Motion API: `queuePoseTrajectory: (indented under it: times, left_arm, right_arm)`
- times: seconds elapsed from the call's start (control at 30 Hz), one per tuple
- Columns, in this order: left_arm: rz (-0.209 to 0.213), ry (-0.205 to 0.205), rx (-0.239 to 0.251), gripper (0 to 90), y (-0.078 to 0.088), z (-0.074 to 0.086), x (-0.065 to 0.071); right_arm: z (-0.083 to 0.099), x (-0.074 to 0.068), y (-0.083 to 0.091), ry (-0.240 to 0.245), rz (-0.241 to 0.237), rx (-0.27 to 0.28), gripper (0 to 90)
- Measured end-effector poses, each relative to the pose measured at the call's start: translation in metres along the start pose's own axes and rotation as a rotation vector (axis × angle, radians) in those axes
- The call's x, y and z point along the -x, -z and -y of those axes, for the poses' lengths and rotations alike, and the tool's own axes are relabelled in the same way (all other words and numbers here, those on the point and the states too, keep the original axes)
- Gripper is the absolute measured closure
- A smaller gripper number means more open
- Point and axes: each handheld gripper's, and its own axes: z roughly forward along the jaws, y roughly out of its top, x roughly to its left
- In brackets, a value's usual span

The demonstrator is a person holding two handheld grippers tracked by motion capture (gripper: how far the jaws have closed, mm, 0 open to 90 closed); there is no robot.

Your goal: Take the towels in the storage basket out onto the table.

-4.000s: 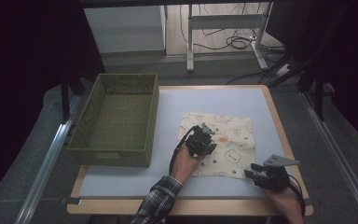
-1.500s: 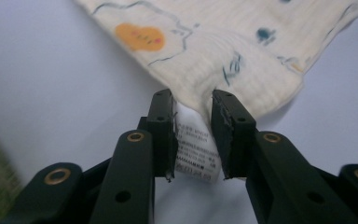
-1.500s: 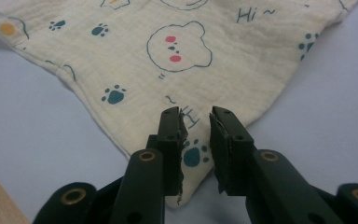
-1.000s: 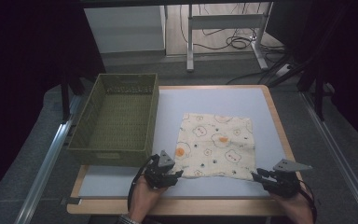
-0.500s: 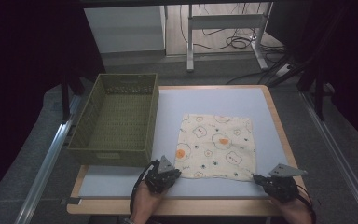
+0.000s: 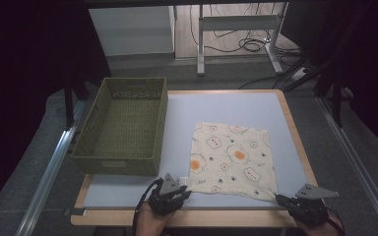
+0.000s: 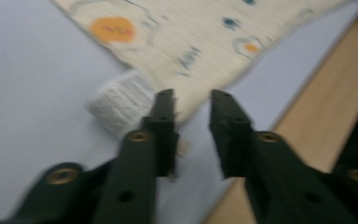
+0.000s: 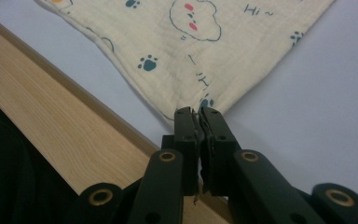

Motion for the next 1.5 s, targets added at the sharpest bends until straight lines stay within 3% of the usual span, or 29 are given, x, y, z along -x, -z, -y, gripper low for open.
queuePoseTrajectory:
  times: [0.1, 0.2, 0.27, 0.3, 0.43, 0.6, 0.77, 0.83, 0.9, 1.0, 1.07, 1.27, 1.5]
  left_arm:
    - [0.013, 0.019, 0.005, 62.8, -0.008, -0.004, -0.006]
    - [0.01, 0.009, -0.042, 60.6, -0.023, -0.005, -0.006]
    - [-0.025, -0.011, -0.044, 65.0, -0.028, -0.004, -0.003]
    - [-0.041, -0.018, -0.05, 68.7, -0.028, -0.005, -0.001]
    - [-0.026, -0.035, -0.056, 86.2, -0.027, -0.005, 0.0]
    - [0.016, -0.027, -0.058, 88.1, -0.017, -0.002, 0.004]
    - [0.054, -0.033, -0.062, 87.3, -0.004, 0.007, 0.015]
    - [0.06, -0.03, -0.057, 83.6, -0.002, 0.009, 0.016]
    - [0.042, -0.029, -0.04, 74.2, 0.0, 0.006, 0.014]
    - [0.013, -0.01, -0.013, 61.6, 0.002, -0.004, 0.005]
    - [-0.01, -0.023, -0.013, 56.5, 0.0, -0.013, 0.0]
    - [-0.005, -0.019, -0.011, 46.0, -0.026, -0.039, -0.02]
    - [-0.025, -0.006, -0.026, 38.9, -0.058, -0.068, -0.043]
  right_arm:
    - [-0.002, 0.001, 0.0, -0.005, -0.002, 0.012, 79.5]
    - [-0.002, 0.002, -0.004, -0.002, 0.002, 0.006, 74.7]
    - [0.0, 0.002, -0.006, -0.003, 0.005, -0.001, 74.6]
    - [0.001, 0.002, -0.007, -0.002, 0.006, -0.003, 75.6]
    - [0.004, 0.001, -0.009, -0.008, -0.007, 0.003, 85.7]
    - [0.003, -0.001, -0.007, 0.008, 0.003, -0.01, 86.4]
    - [0.006, -0.003, 0.003, 0.01, 0.002, -0.019, 86.3]
    - [0.008, -0.003, 0.006, 0.008, -0.003, -0.019, 85.9]
    - [0.008, -0.003, 0.007, 0.007, 0.0, -0.014, 84.4]
    - [0.004, 0.002, 0.009, -0.008, 0.0, 0.013, 77.5]
    - [-0.001, 0.007, 0.008, -0.018, 0.003, 0.019, 72.1]
    - [-0.02, 0.028, -0.009, -0.069, 0.002, 0.036, 60.3]
    - [-0.046, 0.043, -0.031, -0.063, 0.019, 0.024, 51.0]
